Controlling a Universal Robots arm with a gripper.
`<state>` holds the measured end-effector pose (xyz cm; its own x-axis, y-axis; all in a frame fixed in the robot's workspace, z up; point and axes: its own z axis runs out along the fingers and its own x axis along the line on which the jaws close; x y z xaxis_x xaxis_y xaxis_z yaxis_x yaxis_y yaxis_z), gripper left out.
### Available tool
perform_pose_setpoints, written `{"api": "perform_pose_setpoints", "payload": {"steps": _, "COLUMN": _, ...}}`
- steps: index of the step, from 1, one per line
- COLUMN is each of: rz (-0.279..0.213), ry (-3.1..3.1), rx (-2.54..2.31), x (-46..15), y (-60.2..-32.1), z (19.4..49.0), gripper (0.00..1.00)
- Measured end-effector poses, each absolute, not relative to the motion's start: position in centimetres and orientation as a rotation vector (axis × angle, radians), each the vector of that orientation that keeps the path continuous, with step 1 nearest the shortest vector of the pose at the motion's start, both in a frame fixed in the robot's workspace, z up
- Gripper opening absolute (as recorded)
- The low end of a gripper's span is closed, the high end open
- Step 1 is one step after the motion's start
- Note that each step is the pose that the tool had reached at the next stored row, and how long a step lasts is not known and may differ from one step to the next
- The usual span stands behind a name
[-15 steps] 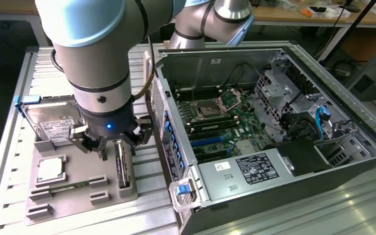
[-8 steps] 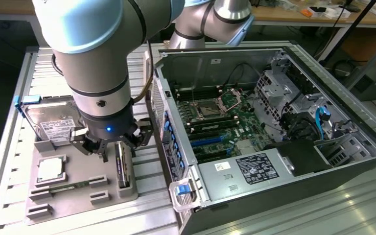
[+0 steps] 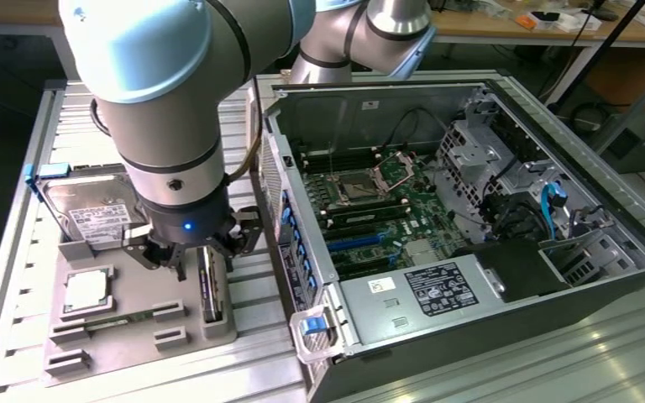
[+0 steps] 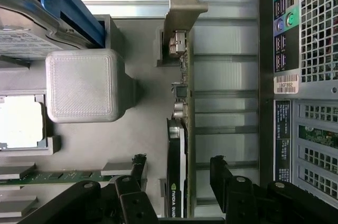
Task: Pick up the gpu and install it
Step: 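Pick up the gpu and move the gpu toward the slot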
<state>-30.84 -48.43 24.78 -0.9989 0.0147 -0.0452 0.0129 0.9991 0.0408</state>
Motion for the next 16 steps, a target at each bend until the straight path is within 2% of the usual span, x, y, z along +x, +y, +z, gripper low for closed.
{"api": "perform_pose_setpoints", "payload": {"steps": 16, "rz": 0.063, "ry": 3.096, "rx": 0.021, "x": -31.01, "y": -48.23, "z": 24.63, "gripper": 0.6}}
